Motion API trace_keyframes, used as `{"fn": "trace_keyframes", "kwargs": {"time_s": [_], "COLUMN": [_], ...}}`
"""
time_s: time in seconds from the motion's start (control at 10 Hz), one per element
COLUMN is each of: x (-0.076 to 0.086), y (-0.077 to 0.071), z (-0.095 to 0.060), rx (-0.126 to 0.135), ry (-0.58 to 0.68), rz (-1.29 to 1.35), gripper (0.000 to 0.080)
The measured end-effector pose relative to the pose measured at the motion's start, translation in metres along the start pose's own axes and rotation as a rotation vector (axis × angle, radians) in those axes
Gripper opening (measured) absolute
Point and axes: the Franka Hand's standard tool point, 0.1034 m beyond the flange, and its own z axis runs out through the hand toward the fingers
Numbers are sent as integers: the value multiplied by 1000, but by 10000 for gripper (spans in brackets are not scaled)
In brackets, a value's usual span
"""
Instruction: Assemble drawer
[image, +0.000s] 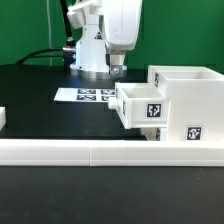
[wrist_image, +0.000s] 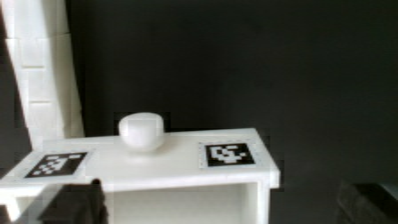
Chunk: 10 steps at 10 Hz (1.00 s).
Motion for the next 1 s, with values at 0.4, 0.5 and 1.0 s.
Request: {"fn": "trace_keyframes", "kwargs": {"time_s": [0.4, 0.5, 1.0], "x": [-35, -39, -15], "y": [18, 24, 32], "z": [24, 29, 45], "rx": [21, 19, 28], "ry": [218, 244, 282], "rz": [-60, -53, -41], "gripper": [649, 649, 649]}}
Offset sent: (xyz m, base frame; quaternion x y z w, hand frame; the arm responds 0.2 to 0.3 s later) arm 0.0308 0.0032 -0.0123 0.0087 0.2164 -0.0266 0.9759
